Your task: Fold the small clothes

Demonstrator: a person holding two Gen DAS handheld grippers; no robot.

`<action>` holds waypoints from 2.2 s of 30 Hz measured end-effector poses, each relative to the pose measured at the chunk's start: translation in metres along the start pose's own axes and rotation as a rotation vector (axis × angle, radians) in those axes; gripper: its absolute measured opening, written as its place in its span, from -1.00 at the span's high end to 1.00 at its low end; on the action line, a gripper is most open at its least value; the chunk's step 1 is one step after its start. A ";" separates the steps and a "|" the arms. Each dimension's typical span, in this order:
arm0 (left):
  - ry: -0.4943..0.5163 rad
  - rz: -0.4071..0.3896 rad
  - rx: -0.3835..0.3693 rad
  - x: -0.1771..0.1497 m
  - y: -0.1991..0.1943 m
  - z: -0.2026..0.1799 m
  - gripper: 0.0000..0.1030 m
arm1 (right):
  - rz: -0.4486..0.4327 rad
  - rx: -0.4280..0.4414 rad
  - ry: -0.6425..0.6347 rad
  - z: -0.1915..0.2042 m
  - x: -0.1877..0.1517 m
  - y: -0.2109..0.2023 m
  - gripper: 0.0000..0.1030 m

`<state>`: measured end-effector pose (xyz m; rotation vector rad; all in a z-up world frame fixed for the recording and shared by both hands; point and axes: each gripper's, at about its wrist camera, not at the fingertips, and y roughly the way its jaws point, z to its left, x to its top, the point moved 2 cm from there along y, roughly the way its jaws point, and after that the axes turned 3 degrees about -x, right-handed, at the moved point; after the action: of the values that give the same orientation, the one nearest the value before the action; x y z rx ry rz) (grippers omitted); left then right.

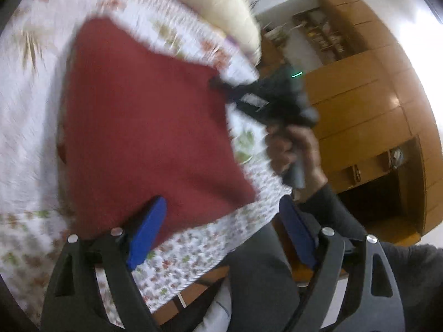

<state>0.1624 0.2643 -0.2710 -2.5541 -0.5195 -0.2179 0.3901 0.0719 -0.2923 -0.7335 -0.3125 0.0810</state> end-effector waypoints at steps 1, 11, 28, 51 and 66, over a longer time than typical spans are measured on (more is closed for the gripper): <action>-0.015 0.010 0.008 -0.006 0.014 0.001 -0.59 | -0.006 -0.051 0.000 -0.007 0.002 0.002 0.77; 0.000 -0.051 -0.130 0.048 -0.032 -0.015 -0.76 | -0.104 0.005 0.010 -0.008 -0.004 -0.029 0.52; -0.004 -0.013 -0.011 0.085 -0.005 -0.007 -0.70 | 0.127 0.065 -0.181 0.038 -0.071 -0.015 0.67; 0.060 -0.111 0.309 -0.042 -0.052 -0.056 -0.94 | -0.038 -0.145 -0.209 0.075 -0.156 -0.071 -0.41; 0.158 -0.379 0.852 -0.174 -0.149 -0.251 -0.95 | -0.431 -0.568 -0.323 0.238 -0.292 -0.226 -0.93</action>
<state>-0.0699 0.1960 -0.0322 -1.5918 -0.8195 -0.2583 0.0314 0.0046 -0.0481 -1.2006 -0.8156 -0.3140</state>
